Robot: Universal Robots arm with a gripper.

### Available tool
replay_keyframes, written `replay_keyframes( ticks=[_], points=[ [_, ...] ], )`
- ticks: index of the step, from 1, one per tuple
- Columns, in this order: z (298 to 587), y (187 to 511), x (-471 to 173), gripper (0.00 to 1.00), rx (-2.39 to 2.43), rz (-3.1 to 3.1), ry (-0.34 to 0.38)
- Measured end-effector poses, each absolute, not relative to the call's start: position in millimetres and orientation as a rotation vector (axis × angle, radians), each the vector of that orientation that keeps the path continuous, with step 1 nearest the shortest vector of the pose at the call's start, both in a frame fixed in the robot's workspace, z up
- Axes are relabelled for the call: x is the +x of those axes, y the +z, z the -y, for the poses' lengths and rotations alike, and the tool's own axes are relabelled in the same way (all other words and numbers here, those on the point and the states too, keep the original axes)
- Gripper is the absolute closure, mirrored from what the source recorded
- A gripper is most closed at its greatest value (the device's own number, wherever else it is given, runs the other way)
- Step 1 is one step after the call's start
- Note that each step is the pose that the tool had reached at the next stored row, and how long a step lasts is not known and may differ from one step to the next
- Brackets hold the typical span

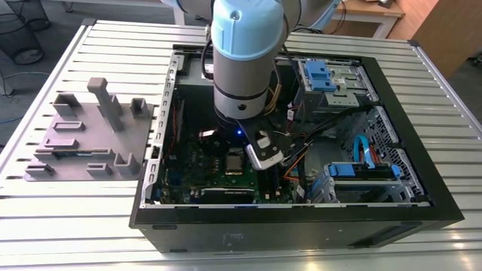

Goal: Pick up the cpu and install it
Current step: 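Place the cpu into insertion slot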

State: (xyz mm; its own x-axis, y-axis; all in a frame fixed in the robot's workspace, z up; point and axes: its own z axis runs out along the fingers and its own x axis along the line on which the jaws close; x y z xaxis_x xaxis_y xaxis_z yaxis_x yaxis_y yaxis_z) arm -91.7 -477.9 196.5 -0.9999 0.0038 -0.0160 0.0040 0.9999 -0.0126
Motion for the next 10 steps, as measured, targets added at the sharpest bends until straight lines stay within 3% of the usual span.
replay_keyframes(
  ticks=[10],
  points=[
    [478.0, 189.8, -91.6, 0.53, 0.008, -3.126, -0.020]
  ],
)
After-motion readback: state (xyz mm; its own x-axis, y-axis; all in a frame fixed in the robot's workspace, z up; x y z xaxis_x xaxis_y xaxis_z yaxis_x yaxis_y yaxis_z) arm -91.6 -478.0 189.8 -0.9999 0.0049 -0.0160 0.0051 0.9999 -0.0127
